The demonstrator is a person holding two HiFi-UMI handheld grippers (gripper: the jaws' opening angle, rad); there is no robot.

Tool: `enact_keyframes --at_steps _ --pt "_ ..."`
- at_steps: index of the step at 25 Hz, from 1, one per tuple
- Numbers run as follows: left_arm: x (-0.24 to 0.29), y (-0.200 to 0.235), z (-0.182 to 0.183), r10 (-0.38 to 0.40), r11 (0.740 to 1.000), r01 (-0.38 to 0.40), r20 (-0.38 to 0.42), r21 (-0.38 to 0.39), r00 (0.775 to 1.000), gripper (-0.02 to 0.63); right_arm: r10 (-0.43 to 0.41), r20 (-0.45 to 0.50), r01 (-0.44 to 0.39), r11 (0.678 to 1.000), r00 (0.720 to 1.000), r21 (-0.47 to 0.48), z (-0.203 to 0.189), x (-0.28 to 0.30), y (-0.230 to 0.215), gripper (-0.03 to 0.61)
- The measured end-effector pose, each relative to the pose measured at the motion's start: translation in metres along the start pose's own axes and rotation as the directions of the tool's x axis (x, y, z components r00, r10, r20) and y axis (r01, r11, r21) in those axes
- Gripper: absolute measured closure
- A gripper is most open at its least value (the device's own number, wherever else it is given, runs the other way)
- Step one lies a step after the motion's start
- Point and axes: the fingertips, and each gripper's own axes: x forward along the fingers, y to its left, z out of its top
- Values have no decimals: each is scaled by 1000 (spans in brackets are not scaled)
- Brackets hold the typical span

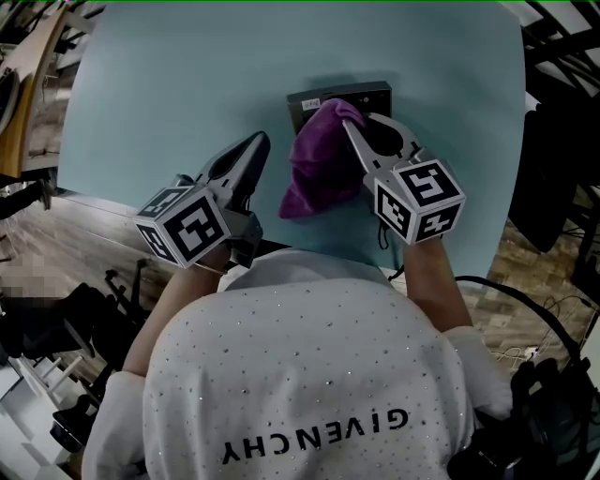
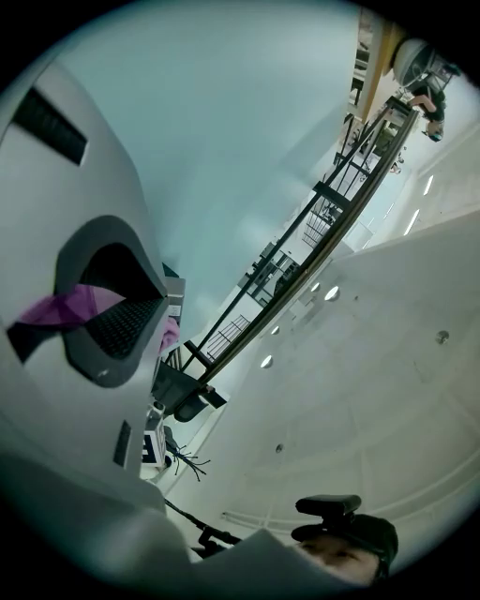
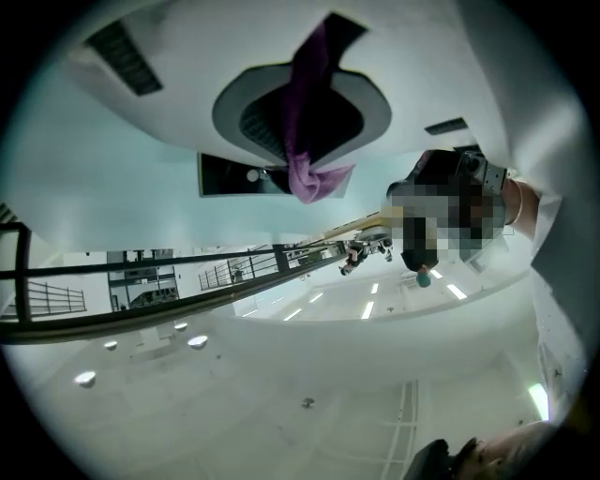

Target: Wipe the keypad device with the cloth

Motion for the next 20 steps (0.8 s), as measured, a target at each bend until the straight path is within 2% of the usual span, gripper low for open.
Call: enact_keyframes --at_steps 4,9,14,20 --pt "1 5 0 10 1000 -10 6 -10 1000 612 -27 22 28 999 999 -29 2 -8 -16 548" --pt "3 7 -3 23 1000 -23 2 -17 1000 612 -42 30 42 999 999 -7 1 -14 -24 548" --pt "4 4 -3 13 1000 -13 0 -16 1000 612 -109 55 112 992 993 -59 4 -26 -41 548" --pt "11 1 -7 4 1000 -4 -2 -26 1000 612 -159 48 161 986 986 -38 -1 -34 -65 548"
